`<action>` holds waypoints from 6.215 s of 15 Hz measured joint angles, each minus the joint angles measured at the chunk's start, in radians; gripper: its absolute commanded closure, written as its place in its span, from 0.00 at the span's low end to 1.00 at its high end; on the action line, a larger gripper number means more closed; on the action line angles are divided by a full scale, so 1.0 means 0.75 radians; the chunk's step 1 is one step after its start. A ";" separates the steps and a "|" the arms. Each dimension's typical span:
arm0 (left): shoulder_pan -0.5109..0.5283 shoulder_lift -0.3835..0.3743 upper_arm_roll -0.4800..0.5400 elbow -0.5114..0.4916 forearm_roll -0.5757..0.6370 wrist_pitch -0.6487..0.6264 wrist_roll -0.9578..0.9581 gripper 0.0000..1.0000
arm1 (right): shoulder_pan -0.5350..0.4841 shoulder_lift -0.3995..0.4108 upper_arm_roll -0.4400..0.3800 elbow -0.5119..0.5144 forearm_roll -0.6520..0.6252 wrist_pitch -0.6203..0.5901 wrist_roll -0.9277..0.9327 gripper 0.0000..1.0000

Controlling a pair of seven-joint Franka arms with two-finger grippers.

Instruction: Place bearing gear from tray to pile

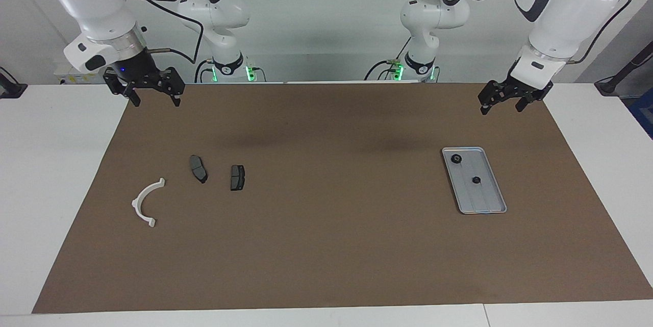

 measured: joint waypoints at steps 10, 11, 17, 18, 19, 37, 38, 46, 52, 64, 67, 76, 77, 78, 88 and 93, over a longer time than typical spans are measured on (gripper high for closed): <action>-0.001 0.002 -0.001 -0.006 -0.001 0.036 -0.001 0.00 | 0.000 0.000 0.000 0.000 0.000 0.000 0.000 0.00; 0.000 0.002 0.001 -0.010 -0.001 0.038 -0.001 0.00 | 0.000 0.000 0.000 0.000 0.000 0.000 0.000 0.00; 0.001 0.001 0.007 -0.021 -0.001 0.039 -0.009 0.00 | 0.000 0.000 0.000 0.000 0.000 0.000 0.000 0.00; 0.001 0.001 0.007 -0.027 -0.001 0.041 -0.020 0.00 | 0.000 0.000 0.000 0.000 0.000 0.000 0.000 0.00; 0.002 -0.001 0.008 -0.036 -0.001 0.051 -0.030 0.00 | 0.000 0.000 0.000 0.000 0.000 0.000 0.000 0.00; 0.070 0.100 0.010 -0.561 0.005 0.651 -0.045 0.21 | 0.000 0.000 0.000 -0.004 0.000 0.000 0.000 0.00; 0.063 0.116 0.007 -0.562 0.005 0.654 -0.047 0.21 | 0.000 0.000 0.000 -0.005 0.000 0.000 0.000 0.00; 0.011 0.214 -0.001 -0.634 0.005 0.753 -0.114 0.26 | 0.000 0.000 0.000 -0.015 0.000 0.000 0.000 0.00; 0.015 0.214 0.009 -0.656 0.005 0.756 -0.114 0.32 | -0.001 0.000 0.000 -0.017 0.000 0.000 0.000 0.00; 0.019 0.214 0.009 -0.714 0.005 0.791 -0.114 0.37 | -0.002 0.000 0.000 -0.018 0.000 0.000 0.000 0.00; 0.019 0.214 0.009 -0.728 0.005 0.825 -0.114 0.37 | -0.002 0.000 0.000 -0.018 0.000 0.000 0.000 0.00; 0.019 0.208 0.006 -0.729 0.005 0.837 -0.114 1.00 | -0.003 0.000 -0.001 -0.018 0.000 0.000 -0.070 0.00; 0.019 0.208 0.007 -0.729 0.005 0.836 -0.114 1.00 | -0.003 0.000 -0.002 -0.018 0.000 0.000 -0.080 0.00; 0.019 0.208 0.007 -0.729 0.005 0.836 -0.114 1.00 | -0.003 0.000 -0.002 -0.018 0.000 0.000 -0.083 0.00; -0.250 0.223 -0.015 -0.317 -0.049 0.493 -0.616 1.00 | -0.029 0.000 -0.007 -0.018 0.000 0.000 -0.078 0.00; -0.531 0.320 -0.018 -0.125 -0.107 0.492 -0.949 1.00 | -0.038 0.000 -0.007 -0.018 0.000 0.000 -0.101 0.00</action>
